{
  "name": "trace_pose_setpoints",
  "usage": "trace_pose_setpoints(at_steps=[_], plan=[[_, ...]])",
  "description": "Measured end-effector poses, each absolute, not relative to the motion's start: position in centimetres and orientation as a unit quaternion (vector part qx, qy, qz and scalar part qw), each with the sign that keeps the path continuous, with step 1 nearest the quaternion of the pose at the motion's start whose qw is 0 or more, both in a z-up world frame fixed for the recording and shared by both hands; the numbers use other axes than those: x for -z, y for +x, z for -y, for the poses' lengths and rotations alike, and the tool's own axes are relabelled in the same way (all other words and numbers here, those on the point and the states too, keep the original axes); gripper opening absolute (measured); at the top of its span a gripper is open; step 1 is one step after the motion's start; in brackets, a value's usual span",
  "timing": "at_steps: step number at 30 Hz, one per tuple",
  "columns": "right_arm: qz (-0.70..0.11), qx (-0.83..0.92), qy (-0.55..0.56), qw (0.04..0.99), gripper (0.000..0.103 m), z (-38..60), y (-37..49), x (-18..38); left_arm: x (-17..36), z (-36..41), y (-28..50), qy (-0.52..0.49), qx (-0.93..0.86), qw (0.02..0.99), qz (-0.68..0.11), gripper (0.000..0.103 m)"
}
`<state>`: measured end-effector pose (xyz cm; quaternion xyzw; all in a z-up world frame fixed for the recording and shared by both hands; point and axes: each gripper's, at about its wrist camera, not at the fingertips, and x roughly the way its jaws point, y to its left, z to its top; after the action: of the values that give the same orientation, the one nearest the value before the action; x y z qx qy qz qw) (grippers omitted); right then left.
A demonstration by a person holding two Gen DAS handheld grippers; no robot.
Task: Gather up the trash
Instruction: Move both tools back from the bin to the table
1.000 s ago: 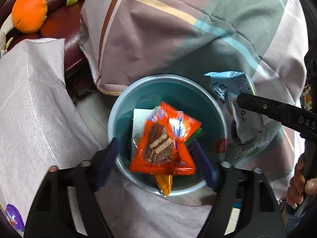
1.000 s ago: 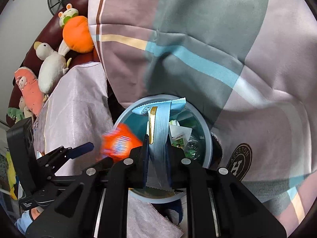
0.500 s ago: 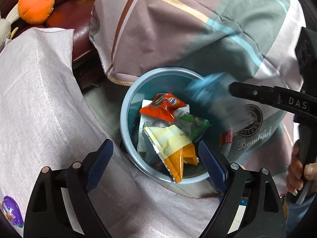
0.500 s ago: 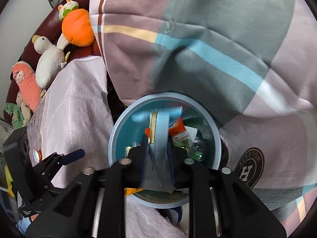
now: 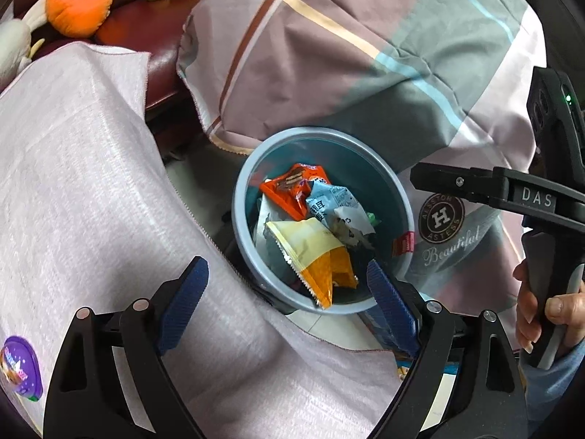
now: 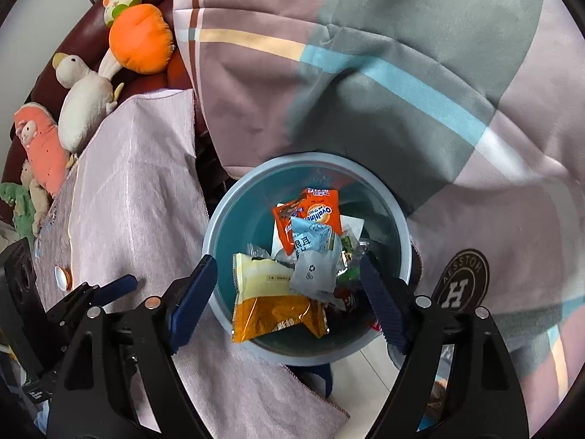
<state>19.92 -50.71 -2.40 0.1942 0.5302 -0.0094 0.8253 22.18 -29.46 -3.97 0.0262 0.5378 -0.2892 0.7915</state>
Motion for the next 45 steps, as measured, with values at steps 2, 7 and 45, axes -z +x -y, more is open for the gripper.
trace_pose_setpoints(at_steps=[2,7,45], plan=[[-0.532,0.01,0.19,0.825,0.076,50.2,19.7,2.1,3.7,28.8,21.9,0.021,0.288,0.794,-0.536,0.089],[-0.536,0.002,0.177,0.825,0.078,48.1,19.2,1.2,2.7,25.8,20.9,0.008,0.277,0.803,-0.527,0.09],[-0.569,-0.153,0.026,0.808,0.078,19.7,19.8,-2.3,1.2,-4.4,15.9,-0.111,0.1,0.859,-0.49,0.092]])
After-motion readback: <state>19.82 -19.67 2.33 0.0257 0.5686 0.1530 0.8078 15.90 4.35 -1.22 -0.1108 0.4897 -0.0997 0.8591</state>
